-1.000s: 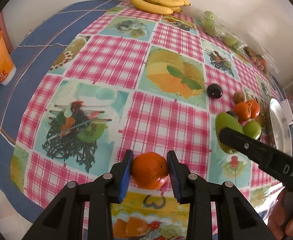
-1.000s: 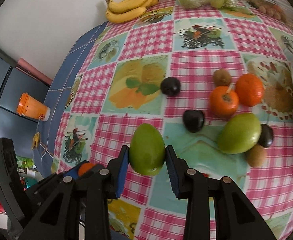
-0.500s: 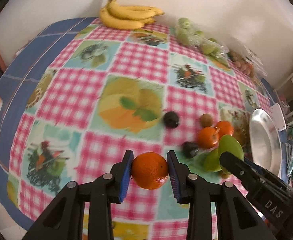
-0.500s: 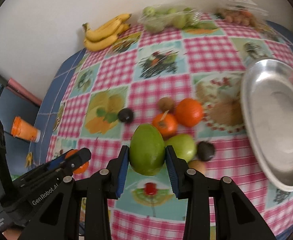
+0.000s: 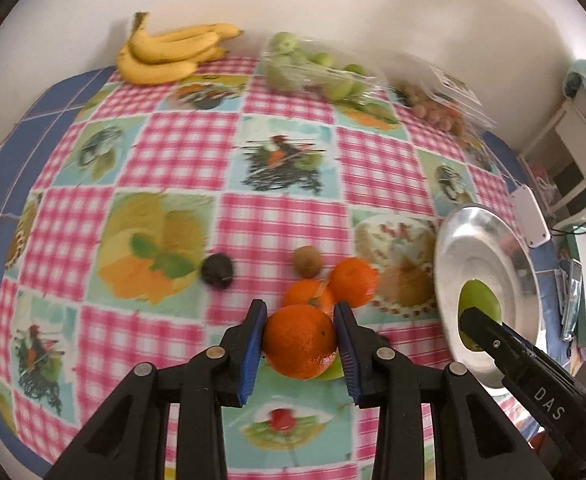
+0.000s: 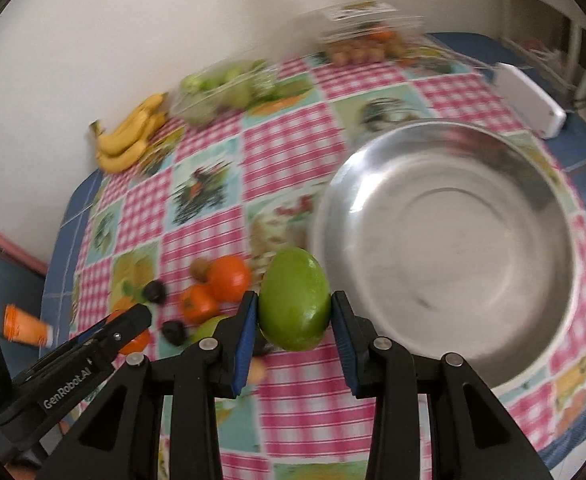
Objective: Organize fruits
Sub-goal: 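Carry the mango and orange over the steel bowl with both tools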
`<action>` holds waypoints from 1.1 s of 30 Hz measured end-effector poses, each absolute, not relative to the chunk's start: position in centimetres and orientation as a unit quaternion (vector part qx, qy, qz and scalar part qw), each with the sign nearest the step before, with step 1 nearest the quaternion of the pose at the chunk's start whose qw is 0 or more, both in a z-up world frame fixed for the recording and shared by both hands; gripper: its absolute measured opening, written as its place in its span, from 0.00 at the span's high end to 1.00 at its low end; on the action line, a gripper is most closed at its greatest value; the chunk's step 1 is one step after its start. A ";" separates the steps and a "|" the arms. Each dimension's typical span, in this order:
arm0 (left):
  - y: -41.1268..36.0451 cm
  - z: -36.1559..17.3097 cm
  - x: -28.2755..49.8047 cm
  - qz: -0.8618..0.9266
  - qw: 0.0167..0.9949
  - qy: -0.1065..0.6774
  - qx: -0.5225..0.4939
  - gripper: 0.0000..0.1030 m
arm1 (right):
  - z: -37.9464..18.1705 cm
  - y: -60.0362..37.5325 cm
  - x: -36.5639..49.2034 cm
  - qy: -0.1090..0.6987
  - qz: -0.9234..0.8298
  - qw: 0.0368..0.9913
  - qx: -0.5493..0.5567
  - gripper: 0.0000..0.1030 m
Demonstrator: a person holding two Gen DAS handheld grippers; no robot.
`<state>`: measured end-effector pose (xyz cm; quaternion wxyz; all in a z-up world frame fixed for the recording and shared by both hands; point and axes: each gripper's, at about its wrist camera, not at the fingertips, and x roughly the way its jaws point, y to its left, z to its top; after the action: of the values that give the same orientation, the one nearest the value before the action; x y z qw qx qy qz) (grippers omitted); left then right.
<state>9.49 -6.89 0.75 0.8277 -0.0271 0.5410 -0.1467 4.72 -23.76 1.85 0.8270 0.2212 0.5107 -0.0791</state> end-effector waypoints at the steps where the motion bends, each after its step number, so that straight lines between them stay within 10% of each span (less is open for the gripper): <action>1: -7.5 0.7 9.6 -0.150 0.827 0.541 -0.025 0.64 | 1.9 -24.4 4.5 0.510 -0.088 0.826 0.223 0.63; 33: -21.8 -0.5 8.4 -0.280 0.831 0.476 0.064 0.64 | -0.7 -36.3 0.2 0.493 -0.213 0.790 0.296 0.63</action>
<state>8.40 -21.80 -0.52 0.8313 0.0637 0.4757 -0.2802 0.23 -36.30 -0.68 0.7898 0.2959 0.4932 -0.2131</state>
